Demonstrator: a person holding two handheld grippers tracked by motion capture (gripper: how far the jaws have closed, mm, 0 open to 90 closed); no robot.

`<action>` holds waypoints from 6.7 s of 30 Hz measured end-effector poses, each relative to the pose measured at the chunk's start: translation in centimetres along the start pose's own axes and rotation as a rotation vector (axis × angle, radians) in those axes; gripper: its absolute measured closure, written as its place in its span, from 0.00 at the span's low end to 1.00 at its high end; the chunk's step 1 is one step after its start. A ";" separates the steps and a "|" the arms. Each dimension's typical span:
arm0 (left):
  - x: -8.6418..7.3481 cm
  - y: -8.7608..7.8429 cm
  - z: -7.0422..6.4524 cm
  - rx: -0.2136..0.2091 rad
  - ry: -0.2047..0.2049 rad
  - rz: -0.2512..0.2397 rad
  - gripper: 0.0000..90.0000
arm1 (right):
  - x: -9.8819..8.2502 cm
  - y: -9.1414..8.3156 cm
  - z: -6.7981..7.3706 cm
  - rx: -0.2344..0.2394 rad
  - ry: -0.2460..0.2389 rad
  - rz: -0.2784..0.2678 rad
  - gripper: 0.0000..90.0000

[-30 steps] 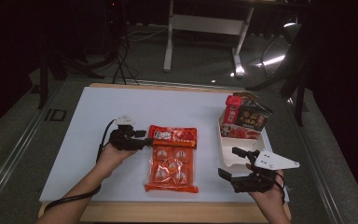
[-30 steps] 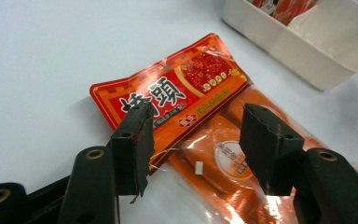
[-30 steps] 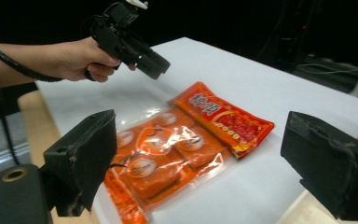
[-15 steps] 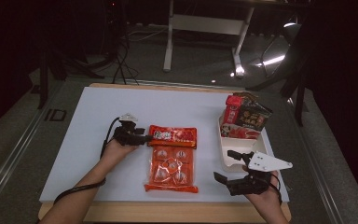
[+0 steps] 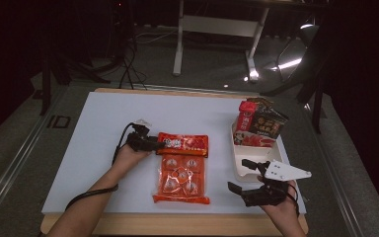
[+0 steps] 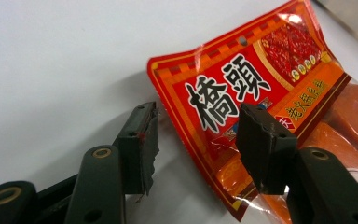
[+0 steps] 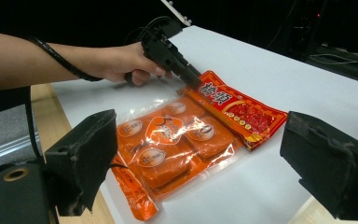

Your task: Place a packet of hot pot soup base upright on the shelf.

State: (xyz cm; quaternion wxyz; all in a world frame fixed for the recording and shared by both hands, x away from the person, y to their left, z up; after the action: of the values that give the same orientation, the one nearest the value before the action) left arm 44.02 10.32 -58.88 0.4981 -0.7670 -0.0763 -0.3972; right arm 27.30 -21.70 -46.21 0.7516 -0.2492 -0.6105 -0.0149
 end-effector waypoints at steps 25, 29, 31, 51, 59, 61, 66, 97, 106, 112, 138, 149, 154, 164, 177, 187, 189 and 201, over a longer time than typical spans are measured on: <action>0.2 0.5 -2.6 -0.049 0.069 0.047 0.89 | -0.2 0.2 -0.1 0.014 0.014 0.014 0.13; 0.1 0.6 -2.6 -0.029 0.078 0.045 0.98 | -0.2 0.2 -0.1 0.013 0.017 0.015 0.13; 0.1 0.4 -2.7 -0.025 0.076 0.046 0.99 | -0.2 0.2 -0.1 0.013 0.018 0.014 0.13; 2.6 -3.9 -4.2 -0.036 0.110 -0.086 1.00 | 0.7 -0.4 -0.3 -0.010 0.021 0.005 0.12; 3.4 -5.9 -5.2 -0.064 0.128 -0.125 1.00 | 1.6 -0.9 -0.7 -0.025 0.021 -0.016 0.12; 3.5 -6.2 -5.3 -0.066 0.136 -0.133 1.00 | 1.7 -0.9 -0.7 -0.027 0.018 -0.014 0.13; 3.7 -7.4 -6.0 -0.090 0.147 -0.161 1.00 | 2.4 -0.6 -1.3 -0.044 0.013 -0.019 0.15; 4.2 -12.8 -10.4 -0.276 0.258 -0.326 1.00 | 3.2 4.4 -5.0 0.018 0.085 0.017 0.34; 4.1 -13.2 -10.9 -0.297 0.273 -0.355 1.00 | 2.7 5.3 -4.0 0.107 0.055 0.061 0.74; 4.0 -13.4 -11.3 -0.305 0.280 -0.372 1.00 | 2.0 5.8 -3.9 0.149 0.090 0.094 0.78; 2.4 -13.9 -10.2 -0.307 0.249 -0.394 0.43 | 4.2 6.1 -0.4 0.243 0.089 0.112 1.00; 1.5 -14.8 -9.4 -0.294 0.227 -0.494 0.06 | 6.1 6.0 1.0 0.271 0.053 0.077 1.00; 1.0 -15.0 -8.9 -0.306 0.195 -0.500 0.03 | 7.0 5.5 1.1 0.270 0.045 0.057 1.00; -0.2 -14.7 -7.9 -0.274 0.177 -0.481 0.03 | 9.2 4.1 0.7 0.248 0.036 0.000 1.00; -2.5 -13.9 -8.4 -0.279 0.171 -0.436 0.03 | 13.1 0.4 -1.1 0.179 0.009 -0.088 1.00; -3.9 -13.9 -8.5 -0.270 0.156 -0.412 0.03 | 15.3 -2.0 -2.8 0.129 0.008 -0.139 1.00; -4.4 -13.9 -8.3 -0.260 0.152 -0.408 0.03 | 15.9 -3.1 -3.6 0.094 0.004 -0.152 1.00; -5.9 -13.9 -8.0 -0.240 0.120 -0.394 0.03 | 17.1 -6.8 -6.5 -0.001 0.030 -0.172 1.00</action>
State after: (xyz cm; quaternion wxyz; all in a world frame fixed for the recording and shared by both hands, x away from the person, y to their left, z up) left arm 28.65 12.23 -51.68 0.3199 -0.7660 -0.1469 -0.5379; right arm 35.39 -25.37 -28.82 0.7564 -0.1959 -0.6185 -0.0830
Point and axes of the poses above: each handheld gripper's, and its own axes: y roughly forward along the jaws, x roughly out of its top, z roughly to its left, the point moved 6 cm from there along y, roughly forward along the jaws, and after that the axes turned 11 degrees about x, right-handed, at the moved point
